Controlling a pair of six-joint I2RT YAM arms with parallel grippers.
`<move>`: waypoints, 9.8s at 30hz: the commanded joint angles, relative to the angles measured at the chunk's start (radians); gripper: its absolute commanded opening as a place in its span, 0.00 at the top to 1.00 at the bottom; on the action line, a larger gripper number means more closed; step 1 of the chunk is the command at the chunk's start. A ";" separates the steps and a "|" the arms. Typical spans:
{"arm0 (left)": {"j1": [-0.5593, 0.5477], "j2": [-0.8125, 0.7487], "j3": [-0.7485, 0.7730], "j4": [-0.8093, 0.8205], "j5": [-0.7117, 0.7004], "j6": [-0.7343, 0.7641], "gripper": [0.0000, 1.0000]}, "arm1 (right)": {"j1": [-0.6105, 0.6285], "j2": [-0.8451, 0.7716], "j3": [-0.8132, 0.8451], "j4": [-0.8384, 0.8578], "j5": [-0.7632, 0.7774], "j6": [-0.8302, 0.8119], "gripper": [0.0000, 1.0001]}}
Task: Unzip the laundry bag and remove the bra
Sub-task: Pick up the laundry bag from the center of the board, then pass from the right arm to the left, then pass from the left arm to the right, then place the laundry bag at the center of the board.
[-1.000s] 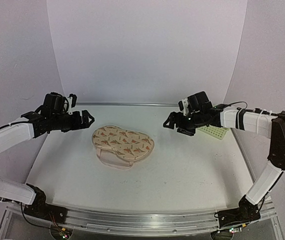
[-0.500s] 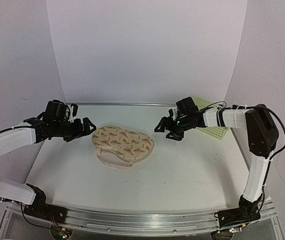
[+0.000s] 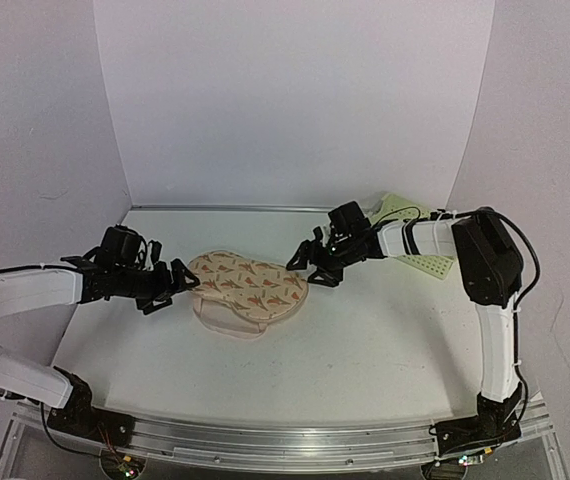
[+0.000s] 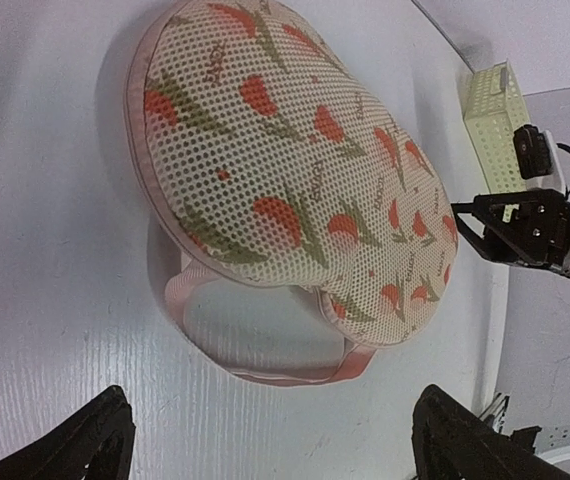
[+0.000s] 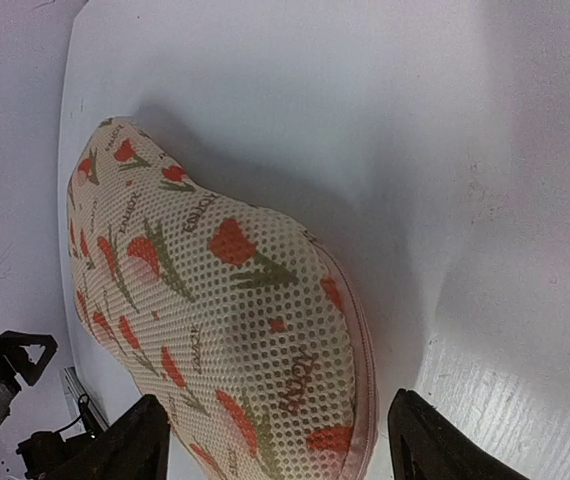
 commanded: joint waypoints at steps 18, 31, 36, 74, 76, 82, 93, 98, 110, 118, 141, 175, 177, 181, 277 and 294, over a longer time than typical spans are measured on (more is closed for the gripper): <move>0.001 0.034 -0.015 0.113 0.089 -0.110 0.03 | 0.023 0.040 0.043 0.064 -0.048 0.051 0.79; -0.007 0.077 -0.012 0.153 0.120 -0.129 0.03 | 0.023 -0.124 -0.138 0.141 0.093 0.171 1.00; -0.038 0.112 -0.003 0.187 0.131 -0.155 0.03 | 0.028 -0.240 -0.267 0.234 0.185 0.301 1.00; -0.377 0.456 0.118 0.685 0.125 -0.628 0.07 | 0.148 -0.350 -0.376 0.349 0.417 0.418 1.00; -0.379 0.458 0.101 0.728 0.117 -0.662 0.08 | 0.148 -0.351 -0.372 0.351 0.418 0.404 1.00; -0.412 0.459 0.058 0.827 0.068 -0.760 0.09 | 0.147 -0.362 -0.375 0.357 0.422 0.370 1.00; -0.446 0.554 -0.012 1.038 0.005 -0.901 0.11 | 0.147 -0.392 -0.410 0.384 0.401 0.346 1.00; -0.446 0.619 0.006 1.107 0.010 -0.933 0.12 | 0.147 -0.419 -0.446 0.399 0.387 0.348 1.00; -0.443 0.715 0.075 1.186 -0.001 -0.972 0.19 | 0.149 -0.490 -0.555 0.454 0.341 0.392 1.00; -0.440 0.727 0.078 1.208 -0.003 -0.985 0.52 | 0.149 -0.542 -0.627 0.473 0.354 0.419 1.00; -0.375 0.688 0.044 1.208 0.230 -0.863 1.00 | 0.164 -0.742 -0.758 0.293 0.384 0.304 0.63; -0.312 0.510 0.045 0.753 0.837 -0.373 1.00 | -0.063 -0.299 -0.274 -0.015 -0.001 -0.337 0.02; -0.312 0.507 0.040 0.747 0.846 -0.363 1.00 | -0.064 -0.256 -0.232 -0.040 -0.011 -0.368 0.02; -0.313 0.515 0.046 0.734 0.853 -0.348 1.00 | -0.066 -0.192 -0.156 -0.085 -0.040 -0.416 0.02; -0.236 0.258 0.020 0.517 0.251 -0.493 0.17 | 0.156 -0.142 -0.172 0.359 0.302 0.629 1.00; -0.233 0.426 0.052 0.523 0.221 -0.353 0.19 | 0.158 -0.330 -0.480 0.362 0.326 0.559 0.89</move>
